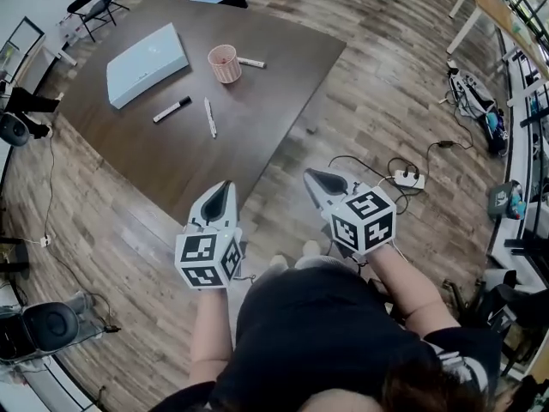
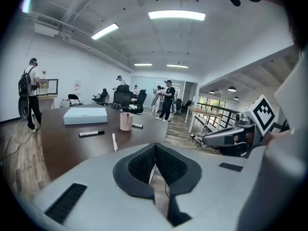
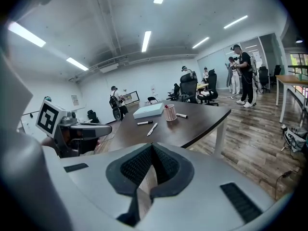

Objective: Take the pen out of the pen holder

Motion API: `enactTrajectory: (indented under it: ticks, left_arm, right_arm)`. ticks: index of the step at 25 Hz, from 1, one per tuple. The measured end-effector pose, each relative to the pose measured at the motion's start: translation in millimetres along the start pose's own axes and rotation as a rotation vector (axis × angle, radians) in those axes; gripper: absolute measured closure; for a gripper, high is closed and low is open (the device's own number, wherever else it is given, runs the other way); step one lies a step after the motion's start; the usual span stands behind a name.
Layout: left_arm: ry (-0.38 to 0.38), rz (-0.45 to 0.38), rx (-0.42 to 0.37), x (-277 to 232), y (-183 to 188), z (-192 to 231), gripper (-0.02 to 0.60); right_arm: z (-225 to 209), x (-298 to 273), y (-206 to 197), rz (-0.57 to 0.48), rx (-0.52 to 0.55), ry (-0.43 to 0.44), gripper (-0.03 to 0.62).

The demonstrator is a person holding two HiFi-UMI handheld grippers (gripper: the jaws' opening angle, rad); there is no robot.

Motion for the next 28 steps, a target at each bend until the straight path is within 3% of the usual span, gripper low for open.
enactTrajectory:
  ticks: [12,20,28]
  left_arm:
    - [0.057,0.002,0.023,-32,10,-23,0.554]
    - [0.084,0.038,-0.018,-44,15,-21,0.552]
    - [0.035,0.025,-0.045,-75,42,4,0.552]
  right_arm:
    - [-34,-8,6,0.020,0.027,0.094,0.576]
    - [-39,-27,5,0.048,0.017,0.131,0.576]
    - [-44,-62,37,0.049,0.018,0.137,0.576]
Point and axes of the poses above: the fingertips, and each gripper's own axes: x backward along the fingers, z to its left, y out of its top, the point moved 3 cm from there along x, backward along the fingers, and after that the axes turned 7 degrees about z, right-handed, at the moved point
